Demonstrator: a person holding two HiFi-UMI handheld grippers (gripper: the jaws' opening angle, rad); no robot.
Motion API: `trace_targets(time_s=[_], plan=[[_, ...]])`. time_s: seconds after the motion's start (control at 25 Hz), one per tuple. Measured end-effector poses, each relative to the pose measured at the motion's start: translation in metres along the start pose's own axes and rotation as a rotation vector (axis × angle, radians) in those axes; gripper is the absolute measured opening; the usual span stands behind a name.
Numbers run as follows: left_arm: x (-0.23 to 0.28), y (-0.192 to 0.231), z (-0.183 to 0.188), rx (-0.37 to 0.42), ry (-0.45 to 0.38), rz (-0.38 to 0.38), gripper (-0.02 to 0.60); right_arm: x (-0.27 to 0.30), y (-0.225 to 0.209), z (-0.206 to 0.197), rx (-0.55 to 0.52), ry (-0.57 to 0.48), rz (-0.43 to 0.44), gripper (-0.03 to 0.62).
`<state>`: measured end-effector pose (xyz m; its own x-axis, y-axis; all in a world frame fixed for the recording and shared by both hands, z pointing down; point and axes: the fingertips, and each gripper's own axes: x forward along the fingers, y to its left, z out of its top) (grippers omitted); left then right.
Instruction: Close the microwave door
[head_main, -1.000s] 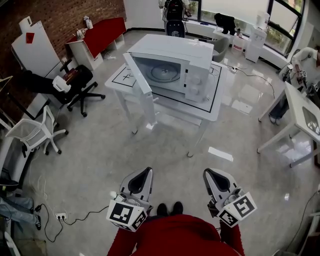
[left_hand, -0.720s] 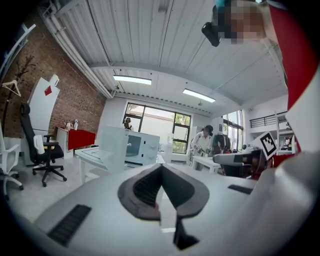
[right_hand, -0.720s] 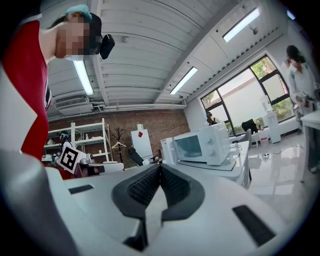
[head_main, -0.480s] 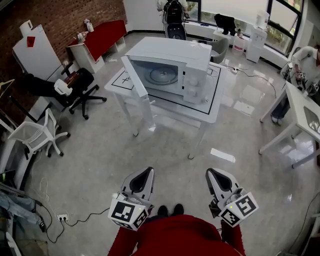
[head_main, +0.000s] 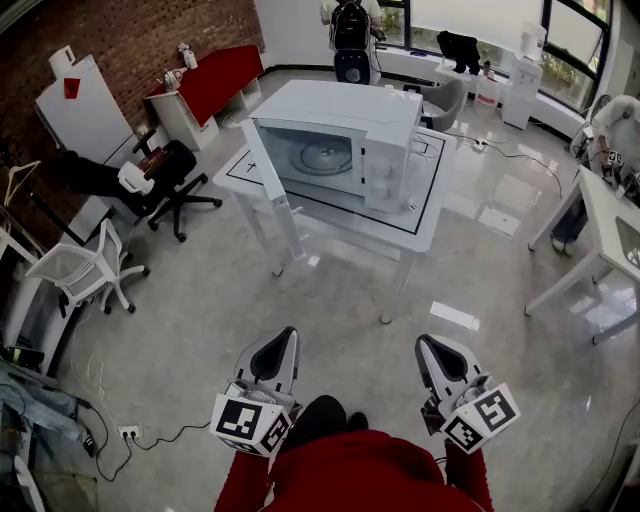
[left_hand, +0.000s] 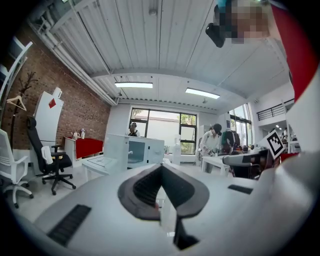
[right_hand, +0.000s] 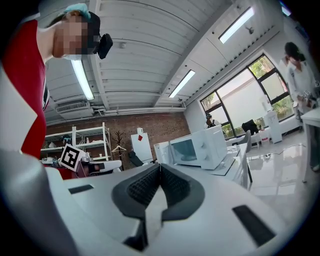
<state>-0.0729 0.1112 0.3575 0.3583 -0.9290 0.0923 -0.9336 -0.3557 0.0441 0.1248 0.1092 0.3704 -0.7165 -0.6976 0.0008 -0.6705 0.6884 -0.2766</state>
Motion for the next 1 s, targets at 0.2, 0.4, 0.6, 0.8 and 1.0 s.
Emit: trace_targets(time_s=[0.2,0.4,0.6,0.8,1.0], plan=[[0.004,0.001,0.001,0.007,0.003,0.022,0.011,0.001,-0.007,0.001,0.013,-0.009,0.008,0.015],[0.012,0.005,0.005,0.01,0.0,0.035,0.011,0.006,-0.014,0.001,0.021,0.004,0.007,0.014],[0.024,0.017,0.005,0.004,-0.006,0.039,0.011,0.016,-0.022,0.0,0.024,0.006,-0.003,0.014],[0.044,0.037,0.004,-0.005,-0.012,0.043,0.011,0.034,-0.029,-0.001,0.027,0.021,-0.01,0.014],[0.071,0.066,0.001,-0.011,0.0,0.058,0.011,0.062,-0.041,-0.002,0.024,0.039,-0.021,0.014]])
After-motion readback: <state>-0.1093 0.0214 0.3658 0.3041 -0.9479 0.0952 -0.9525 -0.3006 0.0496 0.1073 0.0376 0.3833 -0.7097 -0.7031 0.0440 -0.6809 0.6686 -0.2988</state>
